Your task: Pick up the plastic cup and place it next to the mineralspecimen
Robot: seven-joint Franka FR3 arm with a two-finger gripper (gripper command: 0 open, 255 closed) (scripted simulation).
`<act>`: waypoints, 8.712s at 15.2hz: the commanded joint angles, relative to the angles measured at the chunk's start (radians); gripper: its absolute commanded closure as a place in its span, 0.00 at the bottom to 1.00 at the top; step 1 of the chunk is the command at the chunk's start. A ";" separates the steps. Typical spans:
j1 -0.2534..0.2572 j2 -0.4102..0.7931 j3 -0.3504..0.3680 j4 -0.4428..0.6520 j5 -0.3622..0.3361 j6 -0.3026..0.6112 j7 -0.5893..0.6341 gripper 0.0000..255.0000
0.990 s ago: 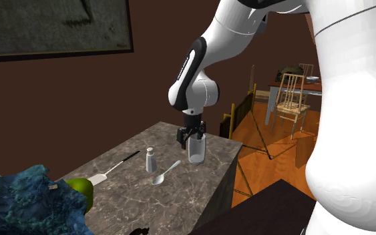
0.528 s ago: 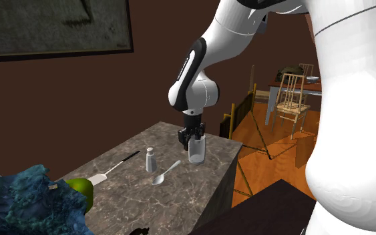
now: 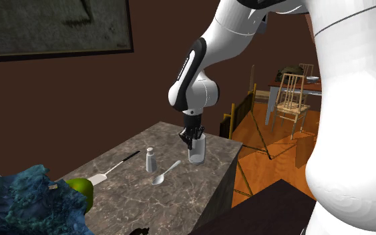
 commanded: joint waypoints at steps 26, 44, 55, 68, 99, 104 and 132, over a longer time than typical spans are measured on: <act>0.006 -0.244 -0.010 0.044 -0.021 -0.287 0.018 1.00; 0.006 -0.354 -0.011 0.160 -0.030 -0.513 0.027 1.00; 0.043 -0.387 0.023 0.224 -0.034 -0.609 0.100 1.00; 0.201 -0.315 0.165 0.314 -0.051 -0.623 0.407 1.00; 0.269 -0.124 0.201 0.206 -0.099 -0.326 0.533 1.00; 0.272 -0.086 0.197 0.187 -0.108 -0.269 0.539 1.00; 0.288 0.076 0.176 0.162 -0.145 -0.085 0.561 0.00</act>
